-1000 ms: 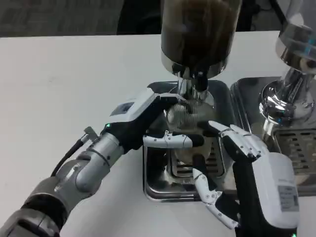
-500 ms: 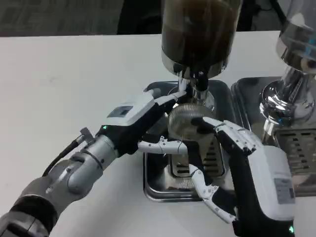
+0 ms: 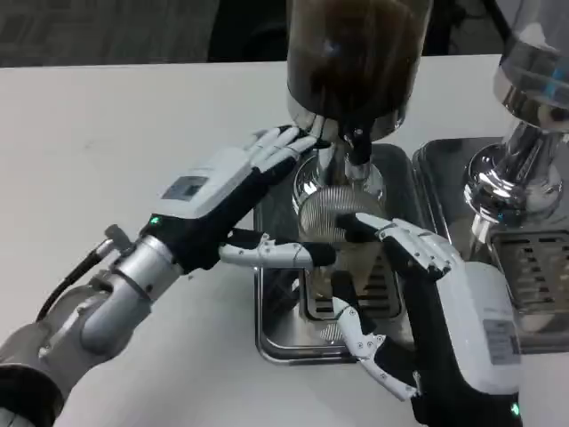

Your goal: Grasp the cup under the faucet to collect the drink, then remove the cup.

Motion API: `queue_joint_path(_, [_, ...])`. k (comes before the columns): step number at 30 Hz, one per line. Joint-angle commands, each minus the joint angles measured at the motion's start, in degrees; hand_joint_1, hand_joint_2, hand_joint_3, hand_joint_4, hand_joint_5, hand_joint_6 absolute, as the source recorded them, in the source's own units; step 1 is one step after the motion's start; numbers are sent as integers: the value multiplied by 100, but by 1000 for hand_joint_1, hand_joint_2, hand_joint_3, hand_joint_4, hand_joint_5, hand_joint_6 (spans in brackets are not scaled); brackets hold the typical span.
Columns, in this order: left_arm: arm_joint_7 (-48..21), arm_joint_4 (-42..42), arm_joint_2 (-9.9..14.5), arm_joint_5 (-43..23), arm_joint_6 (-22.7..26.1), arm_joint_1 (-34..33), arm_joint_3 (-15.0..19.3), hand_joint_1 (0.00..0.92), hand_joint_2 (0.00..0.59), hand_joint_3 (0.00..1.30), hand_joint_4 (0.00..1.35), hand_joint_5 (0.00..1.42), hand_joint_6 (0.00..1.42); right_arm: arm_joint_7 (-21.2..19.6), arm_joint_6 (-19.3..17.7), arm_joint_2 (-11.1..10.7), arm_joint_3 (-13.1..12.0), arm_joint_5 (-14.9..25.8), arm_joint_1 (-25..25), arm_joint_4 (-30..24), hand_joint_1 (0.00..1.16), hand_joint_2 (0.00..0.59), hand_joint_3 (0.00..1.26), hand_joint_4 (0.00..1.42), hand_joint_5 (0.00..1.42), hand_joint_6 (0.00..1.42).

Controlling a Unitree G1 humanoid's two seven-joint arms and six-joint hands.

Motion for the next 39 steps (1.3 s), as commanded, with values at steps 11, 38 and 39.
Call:
queue_joint_path(11, [-849,-1846,1141,-1090,-446,1600,1037,200,27,82,0,0,0,-190,-147,34,-118,-3,-171,92,516,472,375,331,263,258])
queue_joint_path(38, [-5912,-3218,827,-6930,1427,1249,2368,0,4,249,228,303,229,220,960,76,-568,-68,-206,348,456,470,173,39,29,20])
queue_joint_path(39, [-6076,-3223,776,-6985,1633,1168,2410,0,5,244,221,298,228,232,1002,81,-561,-84,-211,338,451,470,168,35,19,18])
